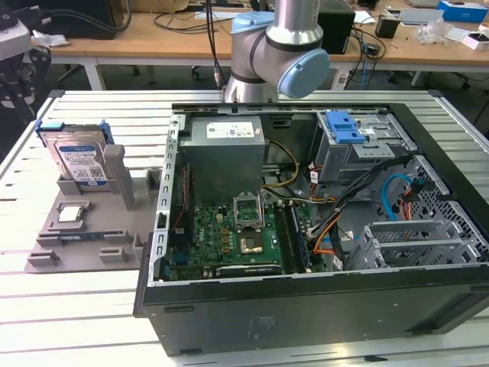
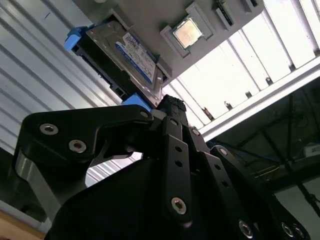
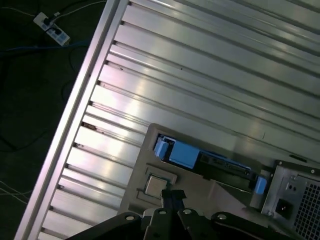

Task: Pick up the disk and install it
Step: 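Pick up the disk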

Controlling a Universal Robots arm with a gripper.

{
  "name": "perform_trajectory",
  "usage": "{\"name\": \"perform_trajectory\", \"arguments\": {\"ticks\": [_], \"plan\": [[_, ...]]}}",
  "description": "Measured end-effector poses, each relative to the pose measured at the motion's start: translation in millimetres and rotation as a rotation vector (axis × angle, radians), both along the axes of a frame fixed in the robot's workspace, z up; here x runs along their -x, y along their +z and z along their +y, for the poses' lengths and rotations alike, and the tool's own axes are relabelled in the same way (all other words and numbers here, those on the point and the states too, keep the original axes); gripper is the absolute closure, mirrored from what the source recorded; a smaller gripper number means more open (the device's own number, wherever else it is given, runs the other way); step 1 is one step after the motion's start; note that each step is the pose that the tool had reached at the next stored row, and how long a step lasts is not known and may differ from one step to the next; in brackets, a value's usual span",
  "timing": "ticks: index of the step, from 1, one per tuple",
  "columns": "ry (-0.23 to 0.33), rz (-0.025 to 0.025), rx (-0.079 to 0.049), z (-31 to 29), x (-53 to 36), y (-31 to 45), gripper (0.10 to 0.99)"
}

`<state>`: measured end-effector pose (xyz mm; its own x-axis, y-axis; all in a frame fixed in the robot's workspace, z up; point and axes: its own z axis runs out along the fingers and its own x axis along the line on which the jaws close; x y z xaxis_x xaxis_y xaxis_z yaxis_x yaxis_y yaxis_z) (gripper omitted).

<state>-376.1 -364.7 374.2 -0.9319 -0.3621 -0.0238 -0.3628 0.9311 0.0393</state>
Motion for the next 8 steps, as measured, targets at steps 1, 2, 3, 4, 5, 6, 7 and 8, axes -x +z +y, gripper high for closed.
{"name": "perform_trajectory", "arguments": {"ticks": [1,2,3,4,5,6,7,8], "plan": [[0.015,0.0000,0.000,0.0,0.0,0.0,0.980],[0.042,0.0000,0.000,0.0,0.0,0.0,0.980],[0.058,0.0000,0.000,0.0,0.0,0.0,0.980],[0.072,0.0000,0.000,0.0,0.0,0.0,0.980],[0.094,0.0000,0.001,0.0,0.0,0.0,0.980],[0.112,0.0001,0.002,-0.1,-0.1,0.0,0.980],[0.122,0.0002,0.003,-0.1,-0.1,0.0,0.980],[0.131,0.0002,0.004,-0.1,-0.1,0.0,0.980]]}}
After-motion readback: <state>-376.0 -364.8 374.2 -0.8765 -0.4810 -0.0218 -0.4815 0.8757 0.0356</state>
